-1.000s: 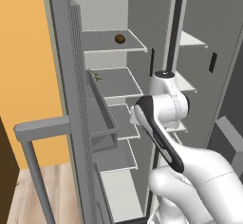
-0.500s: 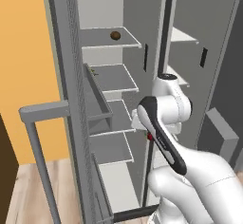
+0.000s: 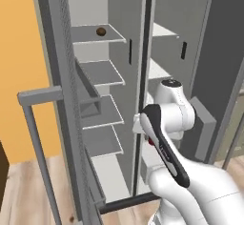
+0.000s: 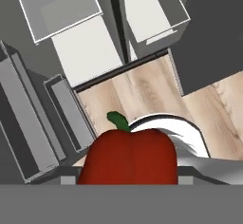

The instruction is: Take the bell pepper and kiwi from the fridge shelf and place them in the freezer drawer to begin freezing them.

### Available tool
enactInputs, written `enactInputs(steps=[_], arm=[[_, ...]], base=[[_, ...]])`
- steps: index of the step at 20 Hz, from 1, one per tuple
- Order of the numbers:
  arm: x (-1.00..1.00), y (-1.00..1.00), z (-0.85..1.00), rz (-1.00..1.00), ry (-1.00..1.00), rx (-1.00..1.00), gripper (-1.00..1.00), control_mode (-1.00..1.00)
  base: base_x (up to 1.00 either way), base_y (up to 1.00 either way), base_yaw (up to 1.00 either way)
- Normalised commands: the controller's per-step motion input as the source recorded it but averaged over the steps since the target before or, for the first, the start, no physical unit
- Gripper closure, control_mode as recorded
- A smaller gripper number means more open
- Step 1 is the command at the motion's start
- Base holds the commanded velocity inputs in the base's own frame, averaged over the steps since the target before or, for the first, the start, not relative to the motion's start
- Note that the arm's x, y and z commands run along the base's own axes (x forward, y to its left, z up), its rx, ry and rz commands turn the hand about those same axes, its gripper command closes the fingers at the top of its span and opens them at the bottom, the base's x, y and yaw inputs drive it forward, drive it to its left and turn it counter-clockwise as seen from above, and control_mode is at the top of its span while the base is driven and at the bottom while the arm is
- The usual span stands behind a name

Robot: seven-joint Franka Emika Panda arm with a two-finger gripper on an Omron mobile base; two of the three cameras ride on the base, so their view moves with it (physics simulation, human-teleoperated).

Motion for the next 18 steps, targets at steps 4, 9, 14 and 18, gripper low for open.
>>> enactInputs(steps=[4, 9, 14, 18], arm=[[0.00, 0.00, 0.00, 0.00, 0.00, 0.00, 1.00, 1.00], [0.00, 0.00, 0.00, 0.00, 0.00, 0.00, 1.00, 1.00], [0.00, 0.00, 0.00, 0.00, 0.00, 0.00, 1.00, 1.00], [0.09, -0.31, -0.40, -0.19, 0.11, 0.01, 1.00, -1.00]], base=[[0.00, -0.25, -0.27], [0.00, -0.22, -0.27], [0.00, -0.16, -0.22], [0.00, 0.00, 0.00]])
